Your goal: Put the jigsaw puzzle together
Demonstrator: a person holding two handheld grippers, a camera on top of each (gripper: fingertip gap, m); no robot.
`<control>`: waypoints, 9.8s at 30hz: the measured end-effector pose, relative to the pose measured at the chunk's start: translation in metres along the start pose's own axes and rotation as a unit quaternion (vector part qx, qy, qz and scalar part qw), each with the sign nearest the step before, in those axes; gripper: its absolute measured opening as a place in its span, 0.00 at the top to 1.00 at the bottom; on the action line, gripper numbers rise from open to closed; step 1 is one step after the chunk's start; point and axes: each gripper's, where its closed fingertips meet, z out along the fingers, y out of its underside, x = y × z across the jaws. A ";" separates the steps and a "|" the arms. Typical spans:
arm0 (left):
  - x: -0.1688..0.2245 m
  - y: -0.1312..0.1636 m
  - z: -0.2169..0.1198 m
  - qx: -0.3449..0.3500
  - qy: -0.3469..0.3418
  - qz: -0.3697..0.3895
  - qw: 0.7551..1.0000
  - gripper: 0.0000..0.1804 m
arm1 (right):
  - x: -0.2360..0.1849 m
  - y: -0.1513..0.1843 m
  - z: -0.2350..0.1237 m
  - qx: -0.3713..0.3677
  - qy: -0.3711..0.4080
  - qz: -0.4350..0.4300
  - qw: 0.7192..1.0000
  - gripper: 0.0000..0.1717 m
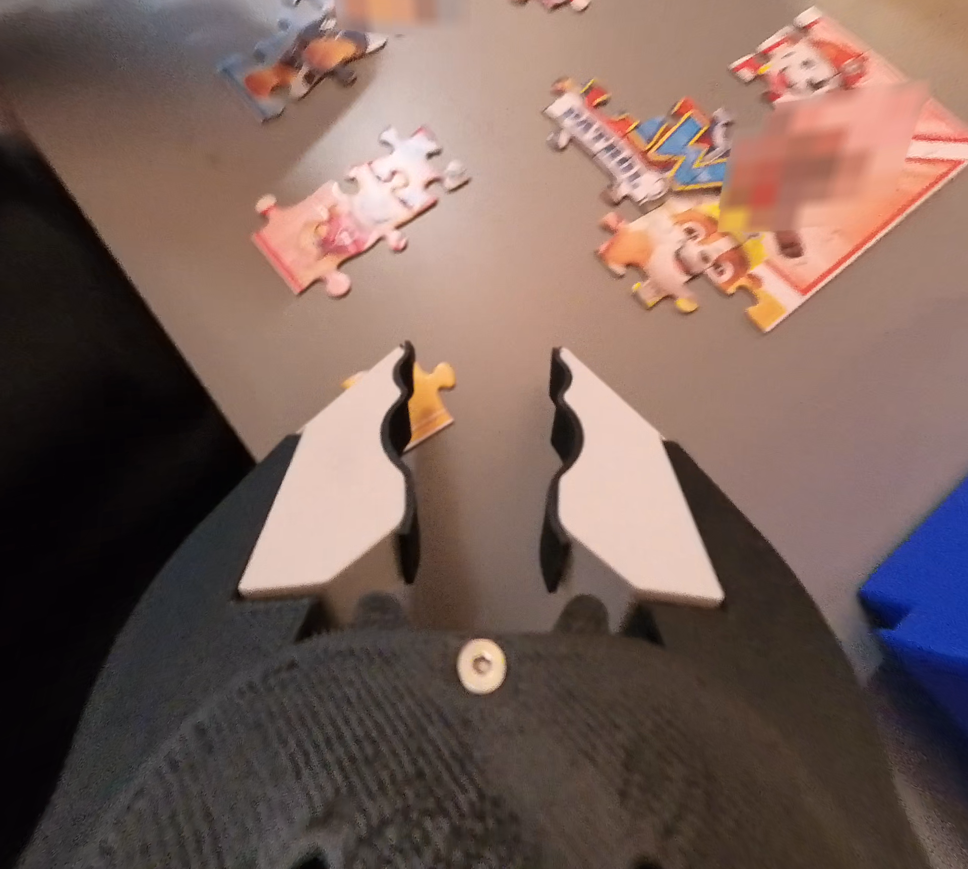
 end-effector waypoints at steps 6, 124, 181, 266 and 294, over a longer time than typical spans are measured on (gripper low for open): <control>0.001 0.005 -0.012 0.015 0.000 -0.025 1.000 0.99 | -0.033 0.009 -0.008 0.008 -0.030 0.007 0.999 0.62; -0.172 0.109 -0.205 0.158 -0.297 -0.132 0.932 0.80 | 0.094 -0.071 -0.056 0.354 0.220 0.025 0.909 0.82; -0.103 0.149 -0.178 -0.036 -0.092 0.005 0.995 0.79 | -0.217 -0.250 0.164 0.172 -0.247 -0.248 0.921 0.76; 0.129 -0.024 0.176 -0.116 0.156 0.242 0.951 0.49 | 0.086 -0.012 0.001 0.001 0.268 -0.437 0.859 1.00; 0.114 0.001 0.165 -0.146 0.170 0.239 0.945 0.67 | 0.096 -0.006 0.012 -0.065 0.248 -0.567 0.783 1.00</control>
